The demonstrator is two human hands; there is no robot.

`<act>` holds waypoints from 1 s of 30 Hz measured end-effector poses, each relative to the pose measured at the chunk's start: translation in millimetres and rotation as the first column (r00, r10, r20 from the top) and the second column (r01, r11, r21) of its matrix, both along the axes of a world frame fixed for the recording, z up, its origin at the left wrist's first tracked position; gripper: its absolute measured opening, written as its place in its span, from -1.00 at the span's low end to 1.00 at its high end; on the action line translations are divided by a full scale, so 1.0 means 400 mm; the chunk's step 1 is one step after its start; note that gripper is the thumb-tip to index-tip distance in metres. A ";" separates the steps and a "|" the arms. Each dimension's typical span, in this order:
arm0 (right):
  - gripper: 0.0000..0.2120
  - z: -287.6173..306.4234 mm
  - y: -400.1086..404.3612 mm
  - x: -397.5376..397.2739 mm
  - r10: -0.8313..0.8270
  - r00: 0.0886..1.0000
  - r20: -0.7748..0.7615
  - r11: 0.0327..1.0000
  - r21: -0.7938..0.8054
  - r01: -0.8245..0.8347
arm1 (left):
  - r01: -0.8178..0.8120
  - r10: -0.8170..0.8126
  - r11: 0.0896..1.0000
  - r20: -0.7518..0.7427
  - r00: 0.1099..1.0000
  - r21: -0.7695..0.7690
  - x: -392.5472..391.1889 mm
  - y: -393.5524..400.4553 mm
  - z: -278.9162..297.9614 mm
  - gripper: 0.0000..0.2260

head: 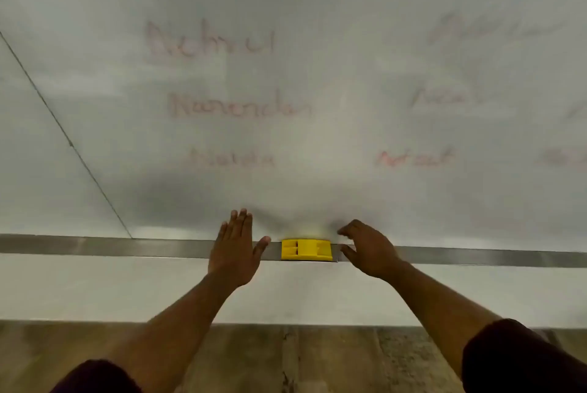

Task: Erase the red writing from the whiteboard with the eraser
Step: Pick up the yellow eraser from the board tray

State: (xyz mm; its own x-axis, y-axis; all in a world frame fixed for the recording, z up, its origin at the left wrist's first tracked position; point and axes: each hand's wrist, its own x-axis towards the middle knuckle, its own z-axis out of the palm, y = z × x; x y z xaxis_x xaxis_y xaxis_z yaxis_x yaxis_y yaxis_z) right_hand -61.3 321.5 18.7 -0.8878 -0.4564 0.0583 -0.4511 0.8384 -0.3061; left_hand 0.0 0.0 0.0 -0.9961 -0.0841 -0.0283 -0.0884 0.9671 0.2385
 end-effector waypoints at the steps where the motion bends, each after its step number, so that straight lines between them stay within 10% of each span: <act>1: -0.69 -0.018 0.001 -0.007 -0.010 1.000 0.024 1.000 -0.024 0.011 | 0.000 0.000 1.000 0.028 1.000 0.011 -0.010 0.013 -0.017 -0.25; 30: -0.54 -0.259 -0.093 -0.134 0.005 0.975 0.223 1.000 -0.023 0.000 | -0.464 0.300 0.741 0.379 0.876 0.485 -0.207 0.229 -0.215 -0.69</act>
State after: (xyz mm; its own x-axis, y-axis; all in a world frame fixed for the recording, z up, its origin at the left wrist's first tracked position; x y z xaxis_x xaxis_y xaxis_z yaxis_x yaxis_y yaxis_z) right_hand -114.8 284.1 -84.9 -0.8784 -0.4598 -0.1305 -0.3719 0.8290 -0.4177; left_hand -82.7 91.5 -86.1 -0.8292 -0.3438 -0.4406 -0.5583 0.5470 0.6238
